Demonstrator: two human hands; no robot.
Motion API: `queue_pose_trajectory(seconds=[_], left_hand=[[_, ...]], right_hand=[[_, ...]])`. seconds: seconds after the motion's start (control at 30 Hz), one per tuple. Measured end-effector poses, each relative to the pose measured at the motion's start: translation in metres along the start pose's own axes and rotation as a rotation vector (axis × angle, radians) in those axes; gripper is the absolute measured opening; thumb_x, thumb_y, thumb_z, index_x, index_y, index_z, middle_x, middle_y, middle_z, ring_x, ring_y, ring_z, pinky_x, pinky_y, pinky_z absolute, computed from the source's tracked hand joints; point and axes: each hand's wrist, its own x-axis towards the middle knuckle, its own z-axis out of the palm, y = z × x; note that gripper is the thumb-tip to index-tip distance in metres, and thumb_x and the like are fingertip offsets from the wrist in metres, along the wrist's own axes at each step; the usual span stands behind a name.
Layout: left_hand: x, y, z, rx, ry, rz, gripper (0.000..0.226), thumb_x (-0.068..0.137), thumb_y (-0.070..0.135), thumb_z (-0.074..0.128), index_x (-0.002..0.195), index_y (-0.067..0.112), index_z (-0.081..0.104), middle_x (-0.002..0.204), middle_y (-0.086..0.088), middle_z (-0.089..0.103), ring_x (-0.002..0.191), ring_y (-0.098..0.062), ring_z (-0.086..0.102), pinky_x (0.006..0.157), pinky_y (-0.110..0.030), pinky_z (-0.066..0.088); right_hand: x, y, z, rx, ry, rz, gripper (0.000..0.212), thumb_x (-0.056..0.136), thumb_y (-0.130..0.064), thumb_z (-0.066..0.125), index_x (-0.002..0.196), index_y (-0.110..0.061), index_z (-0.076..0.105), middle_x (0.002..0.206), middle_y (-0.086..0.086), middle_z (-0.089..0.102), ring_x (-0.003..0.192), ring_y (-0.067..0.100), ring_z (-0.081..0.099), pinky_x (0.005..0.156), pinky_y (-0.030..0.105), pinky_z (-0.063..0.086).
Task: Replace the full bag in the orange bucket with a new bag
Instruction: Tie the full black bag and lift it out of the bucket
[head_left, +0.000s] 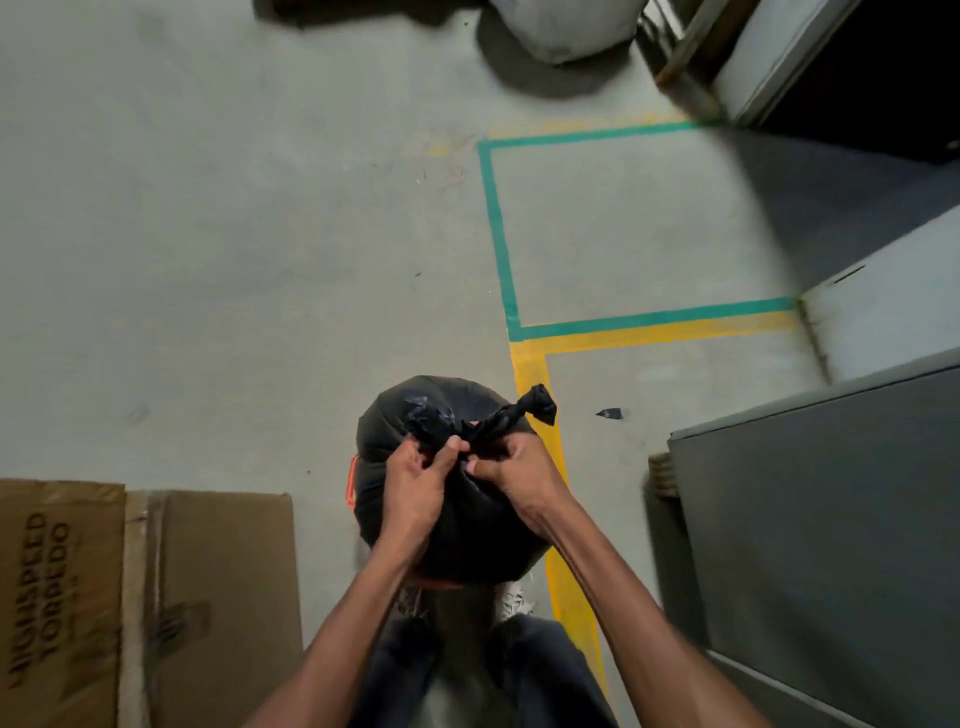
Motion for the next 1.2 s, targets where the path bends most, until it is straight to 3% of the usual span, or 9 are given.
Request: queue_pose_trajectory(seconds=[0.17,0.3,0.4,0.53,0.6,0.73,1.0,1.1,1.2], left_hand=[[-0.055,0.119,0.005,0.078,-0.052,0.129,0.012,0.090,0.010,0.068,0.101,0.015,0.070,0.094,0.002,0.076,0.088,-0.010,0.073,0.081,-0.023,0.056],[-0.089,0.199,0.000,0.069,-0.032,0.232,0.013,0.086,0.012,0.073,0.098,0.008,0.068,0.093,-0.008,0.076,0.092,-0.027,0.072,0.081,-0.031,0.057],[-0.114,0.260,-0.008,0.052,-0.131,0.372,0.020,0.091,0.011,0.066,0.110,0.012,0.061,0.102,-0.005,0.074,0.098,-0.017,0.071,0.079,-0.021,0.055],[-0.126,0.306,-0.014,0.251,-0.088,0.641,0.069,0.087,0.013,0.071,0.139,0.013,0.027,0.140,-0.005,0.042,0.126,-0.011,0.050,0.101,-0.012,0.042],[-0.132,0.320,-0.013,0.413,0.085,0.901,0.066,0.083,0.014,0.076,0.133,0.013,0.034,0.141,-0.010,0.035,0.129,-0.014,0.041,0.108,-0.008,0.029],[-0.143,0.354,-0.006,0.570,0.332,1.162,0.031,0.087,0.029,0.060,0.107,0.006,0.062,0.115,-0.012,0.058,0.108,-0.026,0.055,0.100,-0.027,0.038],[-0.138,0.393,-0.026,0.645,0.215,1.069,0.022,0.085,0.018,0.072,0.106,0.011,0.072,0.095,-0.008,0.073,0.089,-0.028,0.058,0.079,-0.045,0.051],[-0.134,0.407,-0.033,0.502,0.145,0.925,0.017,0.089,0.020,0.067,0.101,0.009,0.073,0.092,-0.008,0.074,0.086,-0.023,0.066,0.079,-0.039,0.056],[-0.142,0.414,-0.038,0.468,0.126,0.908,0.016,0.091,0.015,0.065,0.101,0.006,0.074,0.092,-0.007,0.076,0.076,-0.016,0.067,0.067,-0.020,0.052]], right_hand=[[-0.081,-0.105,-0.006,-0.231,-0.057,-0.202,0.031,0.081,-0.001,0.072,0.111,-0.008,0.071,0.100,-0.004,0.071,0.075,-0.016,0.063,0.073,0.006,0.046],[-0.128,-0.178,0.000,-0.455,0.044,-0.412,0.033,0.082,-0.010,0.059,0.113,-0.010,0.070,0.111,-0.002,0.070,0.103,0.009,0.064,0.088,0.022,0.050],[-0.161,-0.232,0.001,-0.443,0.044,-0.478,0.030,0.074,-0.016,0.053,0.098,-0.008,0.070,0.097,0.005,0.072,0.093,0.022,0.068,0.083,0.042,0.056],[-0.205,-0.303,-0.002,-0.230,0.059,-0.545,0.024,0.089,-0.002,0.062,0.071,-0.014,0.071,0.062,-0.002,0.070,0.057,0.009,0.064,0.056,0.024,0.051],[-0.220,-0.334,-0.004,-0.087,0.091,-0.576,0.024,0.093,-0.006,0.063,0.070,-0.008,0.069,0.054,-0.004,0.066,0.049,0.008,0.061,0.054,0.021,0.047],[-0.234,-0.377,-0.002,0.085,0.149,-0.613,0.015,0.090,-0.012,0.068,0.083,0.000,0.073,0.076,0.008,0.072,0.072,0.017,0.066,0.070,0.029,0.053],[-0.254,-0.396,0.007,0.158,0.119,-0.579,0.020,0.091,-0.011,0.067,0.072,-0.006,0.064,0.048,-0.003,0.057,0.048,0.011,0.050,0.048,0.018,0.044],[-0.259,-0.398,0.009,0.064,0.100,-0.650,0.003,0.089,-0.008,0.069,0.087,-0.009,0.070,0.074,0.001,0.074,0.071,0.014,0.068,0.070,0.024,0.054],[-0.264,-0.396,0.007,-0.245,0.240,-0.783,0.025,0.085,-0.019,0.074,0.109,-0.019,0.067,0.101,-0.004,0.074,0.092,0.008,0.070,0.084,0.022,0.054]])
